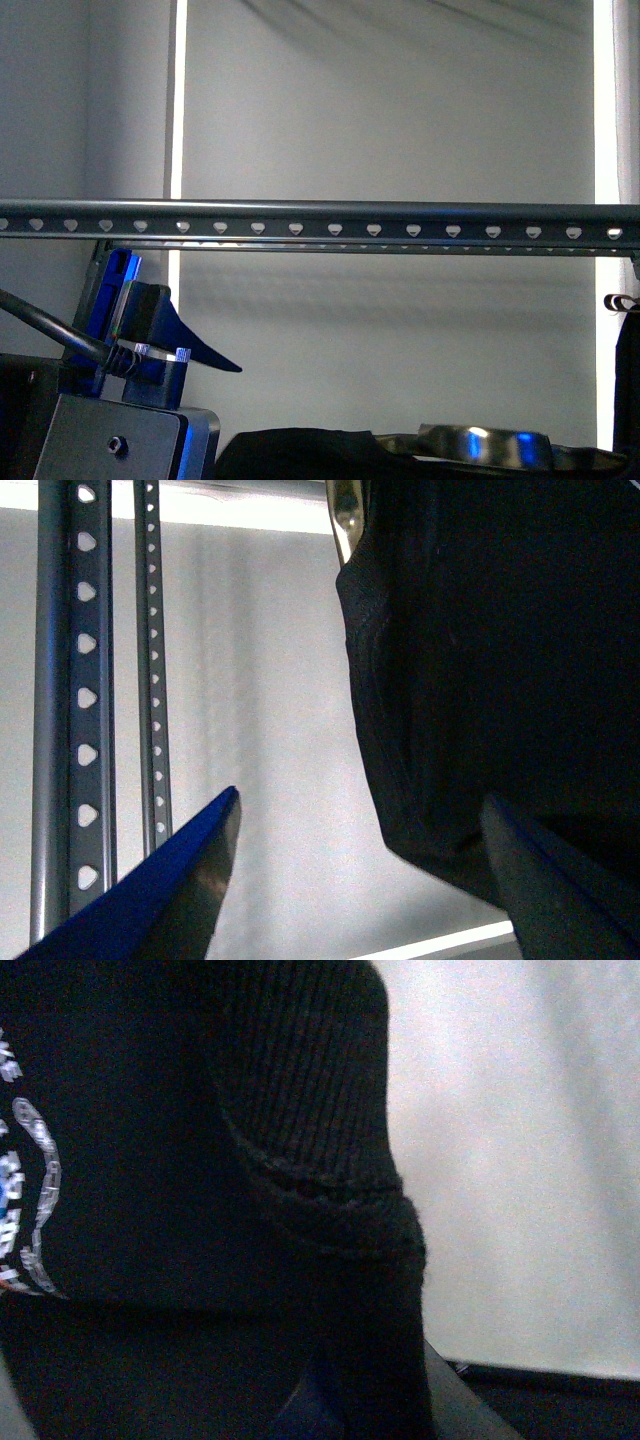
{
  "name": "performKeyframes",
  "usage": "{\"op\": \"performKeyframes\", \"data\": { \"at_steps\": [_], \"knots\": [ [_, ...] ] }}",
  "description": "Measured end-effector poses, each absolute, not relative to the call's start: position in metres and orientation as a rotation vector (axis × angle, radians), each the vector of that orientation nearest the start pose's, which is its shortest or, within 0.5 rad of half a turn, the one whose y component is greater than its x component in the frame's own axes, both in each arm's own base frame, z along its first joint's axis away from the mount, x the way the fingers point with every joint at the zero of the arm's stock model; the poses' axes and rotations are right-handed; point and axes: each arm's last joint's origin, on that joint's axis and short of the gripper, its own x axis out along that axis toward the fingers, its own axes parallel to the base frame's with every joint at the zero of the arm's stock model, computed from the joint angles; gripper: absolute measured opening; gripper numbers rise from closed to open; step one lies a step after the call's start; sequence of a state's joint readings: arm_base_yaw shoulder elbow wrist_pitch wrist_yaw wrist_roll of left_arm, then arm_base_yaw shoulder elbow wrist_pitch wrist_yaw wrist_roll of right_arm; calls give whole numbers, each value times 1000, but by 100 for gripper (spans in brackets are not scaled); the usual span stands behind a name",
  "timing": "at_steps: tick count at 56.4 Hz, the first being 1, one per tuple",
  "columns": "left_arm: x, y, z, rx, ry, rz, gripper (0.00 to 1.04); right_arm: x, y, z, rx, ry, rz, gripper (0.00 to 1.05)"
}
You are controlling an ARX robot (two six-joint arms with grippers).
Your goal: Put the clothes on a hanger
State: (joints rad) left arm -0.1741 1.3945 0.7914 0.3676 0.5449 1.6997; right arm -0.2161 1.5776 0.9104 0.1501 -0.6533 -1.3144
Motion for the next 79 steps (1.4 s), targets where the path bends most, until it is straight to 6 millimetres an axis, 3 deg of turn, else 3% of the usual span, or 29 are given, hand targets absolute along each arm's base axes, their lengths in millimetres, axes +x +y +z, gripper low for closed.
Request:
{"op": "performKeyframes", "data": {
  "at_steps": [3, 7, 14, 15, 20, 26, 40, 44, 52, 65, 79],
  "knots": [
    [293, -67, 253, 1510, -429, -703, 89, 323, -64, 218, -974, 210, 678, 4],
    [296, -62, 264, 1179, -389, -602, 100, 318, -77, 221, -868, 320, 684, 4],
    [304, -37, 292, 406, -268, -396, 98, 317, -91, 238, -603, 407, 659, 4],
    [304, -35, 293, 382, -266, -380, 98, 317, -92, 240, -592, 408, 657, 3],
    [309, -16, 302, -55, -201, -247, 98, 321, -95, 258, -376, 443, 600, 3],
    [310, -2, 300, -255, -144, -136, 98, 324, -95, 270, -196, 460, 561, 3],
    [294, 3, 314, -354, -184, -115, 97, 336, -96, 306, 101, 418, 460, 3],
    [277, 1, 313, -262, -85, -21, 85, 341, -97, 319, 178, 389, 433, 3],
    [227, 0, 272, -59, -15, -2, 54, 356, -102, 340, 361, 367, 371, 3],
    [191, 0, 227, -13, 9, 0, 6, 384, -100, 349, 558, 389, 281, 3],
    [171, 0, 207, -6, 9, 0, 4, 398, -93, 354, 616, 408, 240, 3]
  ]
}}
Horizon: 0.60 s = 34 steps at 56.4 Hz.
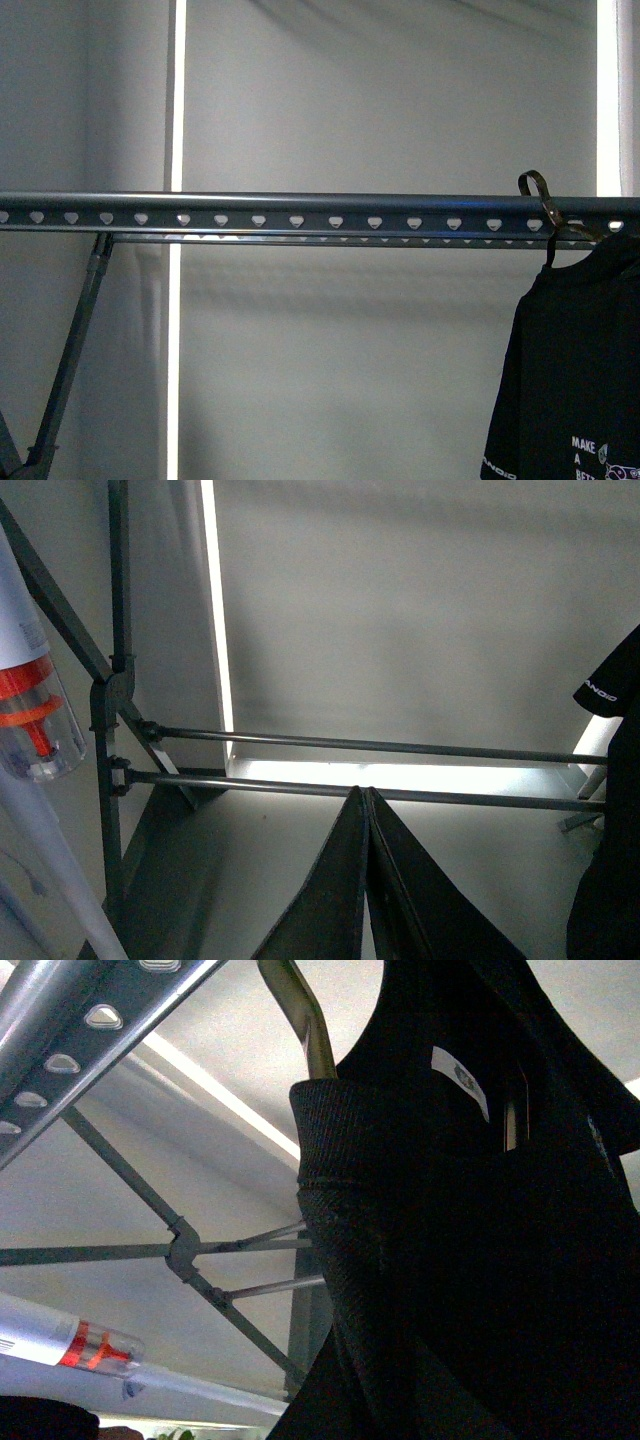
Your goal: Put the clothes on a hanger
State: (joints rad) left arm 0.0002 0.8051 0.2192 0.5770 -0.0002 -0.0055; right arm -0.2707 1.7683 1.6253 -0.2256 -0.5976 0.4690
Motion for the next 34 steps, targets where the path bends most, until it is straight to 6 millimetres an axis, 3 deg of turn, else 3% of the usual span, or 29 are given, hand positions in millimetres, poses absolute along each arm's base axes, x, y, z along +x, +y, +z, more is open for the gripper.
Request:
{"op": "performKeyframes", "data": {
  "at_steps": [13, 21, 27, 34],
  "knots": [
    [152, 0, 192, -5, 2, 0, 4, 406, -86, 347, 625, 414, 231, 3],
    [142, 0, 185, -5, 3, 0, 4, 403, -78, 316, 598, 454, 216, 5],
    [137, 0, 181, -5, 4, 0, 4, 393, -68, 289, 555, 478, 220, 24],
    [132, 0, 178, -5, 4, 0, 4, 370, -58, 272, 430, 395, 186, 45]
  ]
}}
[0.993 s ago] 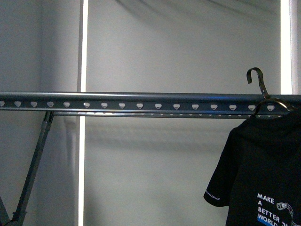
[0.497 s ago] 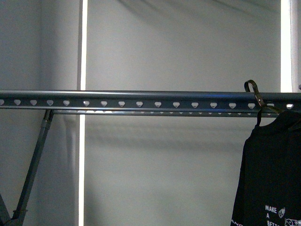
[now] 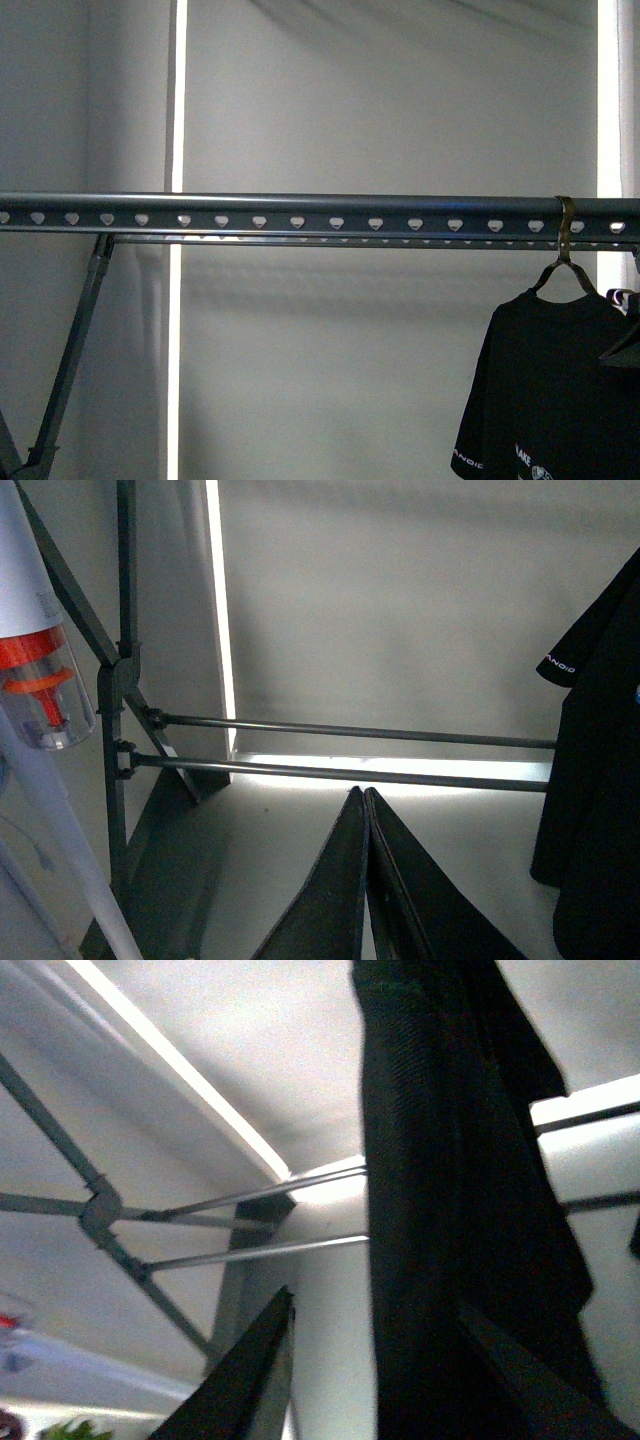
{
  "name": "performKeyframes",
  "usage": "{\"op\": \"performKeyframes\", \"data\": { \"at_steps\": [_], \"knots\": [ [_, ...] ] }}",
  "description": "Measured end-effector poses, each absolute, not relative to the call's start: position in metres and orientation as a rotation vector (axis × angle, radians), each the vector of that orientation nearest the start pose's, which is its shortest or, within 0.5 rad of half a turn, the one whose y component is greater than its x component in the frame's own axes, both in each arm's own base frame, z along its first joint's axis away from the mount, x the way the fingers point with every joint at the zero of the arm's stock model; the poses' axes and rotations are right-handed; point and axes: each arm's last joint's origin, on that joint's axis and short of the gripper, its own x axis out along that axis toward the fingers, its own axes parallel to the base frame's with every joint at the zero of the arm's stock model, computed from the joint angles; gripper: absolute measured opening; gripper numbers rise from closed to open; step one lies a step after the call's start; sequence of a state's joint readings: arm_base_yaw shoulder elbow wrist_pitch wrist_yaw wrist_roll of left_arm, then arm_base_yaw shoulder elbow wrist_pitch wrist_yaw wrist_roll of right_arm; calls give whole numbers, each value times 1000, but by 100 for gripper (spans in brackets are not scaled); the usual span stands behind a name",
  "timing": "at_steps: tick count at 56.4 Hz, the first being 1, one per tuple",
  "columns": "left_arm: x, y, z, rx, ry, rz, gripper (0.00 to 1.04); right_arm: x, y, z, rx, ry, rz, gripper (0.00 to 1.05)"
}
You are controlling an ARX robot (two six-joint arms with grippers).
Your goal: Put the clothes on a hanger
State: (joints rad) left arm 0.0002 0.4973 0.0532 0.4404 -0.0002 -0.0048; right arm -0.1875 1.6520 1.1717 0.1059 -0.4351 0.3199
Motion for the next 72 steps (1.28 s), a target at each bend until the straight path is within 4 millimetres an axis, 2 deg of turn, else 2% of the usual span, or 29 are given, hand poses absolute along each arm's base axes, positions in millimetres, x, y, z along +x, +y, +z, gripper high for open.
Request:
{"op": "performKeyframes", "data": {
  "at_steps": [6, 10, 14, 17, 21, 24, 29, 34, 41, 56, 72],
  "knots": [
    [128, 0, 176, -5, 2, 1, 4, 335, -50, 272, 308, 224, 199, 63],
    [125, 0, 171, -5, -9, 1, 4, 289, -44, 282, 219, -1, 192, 78],
    [124, 0, 172, -4, -17, 1, 4, 252, -41, 288, 137, -141, 141, 86],
    [122, 0, 172, -3, -17, 2, 4, 221, -36, 287, 97, -108, 44, 78],
    [120, 0, 173, -2, -23, 1, 4, 181, -28, 269, 64, -15, -16, 68],
    [119, 0, 173, -2, -22, 1, 4, 146, -16, 240, 48, 76, -37, 57],
    [116, 0, 173, -2, -20, 2, 4, 108, -1, 201, 16, 81, 6, 39],
    [114, 0, 173, -2, -26, 1, 4, 98, 0, 192, 7, 10, -4, 20],
    [111, 0, 173, -2, -22, 1, 4, 98, 0, 187, 1, 4, -3, 1],
    [98, 0, 169, -2, -2, 0, 4, 98, 0, 177, 1, 3, -2, 2],
    [97, 0, 170, -2, -17, 0, 4, 98, 0, 165, 1, 3, -1, 2]
  ]
}}
